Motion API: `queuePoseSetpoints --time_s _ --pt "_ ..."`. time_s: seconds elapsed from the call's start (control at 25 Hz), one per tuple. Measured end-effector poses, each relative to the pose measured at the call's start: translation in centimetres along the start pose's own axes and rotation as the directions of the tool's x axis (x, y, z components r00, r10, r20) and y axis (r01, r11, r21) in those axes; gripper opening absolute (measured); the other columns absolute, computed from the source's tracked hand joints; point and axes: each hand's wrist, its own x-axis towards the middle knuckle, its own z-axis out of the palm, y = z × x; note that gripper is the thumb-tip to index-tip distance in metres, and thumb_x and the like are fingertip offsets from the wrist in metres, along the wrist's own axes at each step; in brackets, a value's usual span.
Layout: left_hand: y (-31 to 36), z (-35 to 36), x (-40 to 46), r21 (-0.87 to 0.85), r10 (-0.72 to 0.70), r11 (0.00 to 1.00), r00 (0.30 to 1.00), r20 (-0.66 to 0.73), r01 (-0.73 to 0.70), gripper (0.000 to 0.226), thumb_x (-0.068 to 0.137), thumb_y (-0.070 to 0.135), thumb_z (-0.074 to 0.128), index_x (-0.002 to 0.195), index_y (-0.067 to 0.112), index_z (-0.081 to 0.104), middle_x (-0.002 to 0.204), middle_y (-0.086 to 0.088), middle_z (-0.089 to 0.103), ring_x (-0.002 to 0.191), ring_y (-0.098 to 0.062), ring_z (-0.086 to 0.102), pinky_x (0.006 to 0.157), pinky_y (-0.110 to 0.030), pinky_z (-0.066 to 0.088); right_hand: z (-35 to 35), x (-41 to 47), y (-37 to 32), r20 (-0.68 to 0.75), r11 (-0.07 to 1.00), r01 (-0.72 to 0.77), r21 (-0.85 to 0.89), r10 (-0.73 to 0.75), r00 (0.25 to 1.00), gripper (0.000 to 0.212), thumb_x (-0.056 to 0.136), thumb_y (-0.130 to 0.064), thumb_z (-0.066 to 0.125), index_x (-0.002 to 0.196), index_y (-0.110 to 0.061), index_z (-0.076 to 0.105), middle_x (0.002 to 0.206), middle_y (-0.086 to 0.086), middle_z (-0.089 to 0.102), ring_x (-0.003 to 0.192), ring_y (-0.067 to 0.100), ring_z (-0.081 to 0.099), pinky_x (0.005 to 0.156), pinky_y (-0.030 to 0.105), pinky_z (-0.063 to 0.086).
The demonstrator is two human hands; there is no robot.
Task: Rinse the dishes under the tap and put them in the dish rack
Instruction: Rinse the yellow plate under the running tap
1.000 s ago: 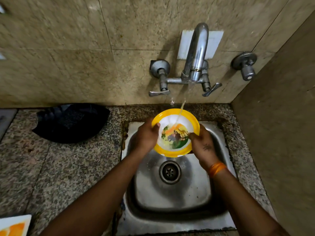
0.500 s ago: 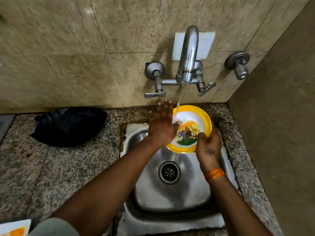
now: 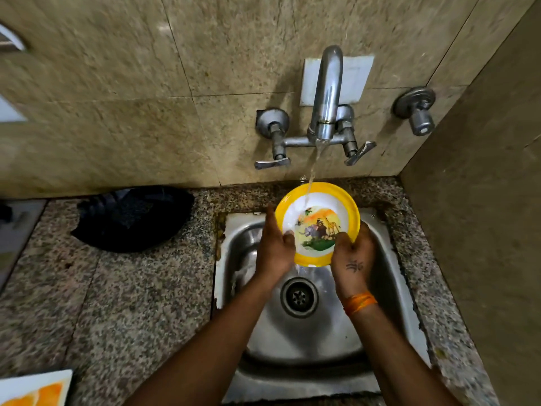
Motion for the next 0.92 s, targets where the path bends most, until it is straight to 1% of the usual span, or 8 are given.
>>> queuePoseSetpoints --time_s 0.12,0.2,0.28,0.4,0.48,0.56,0.8,0.92 --pt "0.2 -1.1 0.0 -0.593 -0.356 0.692 0.909 0.215 0.411 0.053 0.087 0.0 0.057 0.136 0.019 0.058 0.111 -0.006 0.077 0.095 -0.028 0.072 0.071 -0.033 0.057 0.7 -0.8 0.2 0.02 0.995 -0.058 0.075 0.056 0.998 0.041 0.087 -0.008 0.054 0.128 -0.006 0.06 0.122 0.016 0.069 0.114 0.035 0.066 0.097 0.049 0.055" --pt "0.5 -1.9 -0.3 -0.645 -0.406 0.551 0.845 0.348 0.53 0.038 0.084 -0.003 0.052 0.114 0.014 0.069 0.092 -0.007 0.078 0.076 -0.025 0.072 0.06 -0.032 0.058 1.0 -0.6 -0.1 0.048 0.983 0.018 -0.182 -0.01 0.999 0.055 0.091 -0.002 0.056 0.145 -0.007 0.044 0.143 0.02 0.054 0.13 0.039 0.055 0.105 0.047 0.048" --pt "0.7 -2.5 -0.4 -0.641 -0.401 0.611 0.88 0.256 0.465 0.035 0.086 -0.001 0.051 0.11 0.018 0.068 0.099 -0.009 0.076 0.082 -0.028 0.07 0.069 -0.04 0.058 1.1 -0.1 -0.9 0.21 0.79 0.27 -0.551 -0.182 0.961 0.07 0.094 -0.005 0.055 0.158 -0.012 0.027 0.162 0.019 0.03 0.144 0.035 0.04 0.106 0.044 0.045" --pt "1.0 -3.5 -0.5 -0.615 -0.341 0.72 0.936 0.091 0.322 0.019 0.104 0.028 0.052 0.12 0.031 0.062 0.108 0.0 0.072 0.095 -0.026 0.071 0.083 -0.053 0.061 1.2 -1.4 -1.8 0.639 0.527 0.703 -0.478 -0.341 0.689 0.048 0.103 -0.034 0.046 0.149 -0.019 0.046 0.156 0.011 0.046 0.14 0.028 0.049 0.098 0.039 0.053" --pt "0.9 -4.1 -0.6 -0.516 -0.302 0.809 0.952 0.045 0.281 0.039 0.105 0.051 0.043 0.134 0.031 0.059 0.117 0.0 0.069 0.106 -0.028 0.068 0.089 -0.055 0.06 1.3 -2.3 -1.1 0.805 0.453 0.769 -0.451 -0.165 0.569 0.068 0.104 -0.061 0.032 0.153 -0.015 0.041 0.161 0.012 0.04 0.148 0.028 0.039 0.115 0.039 0.04" --pt "0.4 -4.3 -0.8 -0.4 -0.245 0.884 0.969 0.043 0.241 0.047 0.103 0.06 0.04 0.132 0.03 0.063 0.115 -0.001 0.071 0.105 -0.028 0.069 0.087 -0.054 0.061 2.0 -2.0 -0.7 0.782 0.377 0.733 -0.567 -0.034 0.623 0.088 0.098 -0.071 0.022 0.162 -0.01 0.019 0.169 0.017 0.015 0.157 0.03 0.015 0.126 0.045 0.019" --pt "0.4 -6.1 1.6 -0.334 -0.128 0.934 0.992 0.015 0.126 0.067 0.086 0.069 0.05 0.119 0.017 0.074 0.112 -0.007 0.077 0.106 -0.026 0.072 0.098 -0.049 0.056 1.6 -4.1 0.2 0.912 0.604 0.775 -0.187 -0.186 0.365 0.084 0.101 -0.068 0.024 0.163 -0.012 0.015 0.17 0.009 0.017 0.158 0.021 0.014 0.127 0.042 0.018" --pt "-0.3 -5.5 1.4 -0.317 -0.136 0.942 0.99 -0.048 0.114 0.077 0.079 0.077 0.046 0.119 0.017 0.073 0.113 -0.008 0.077 0.106 -0.028 0.072 0.096 -0.05 0.057 -0.2 -2.4 1.8 0.926 0.298 0.913 -0.28 -0.168 0.339 0.091 0.098 -0.074 0.025 0.162 -0.009 0.016 0.168 0.016 0.022 0.156 0.029 0.021 0.128 0.043 0.016"
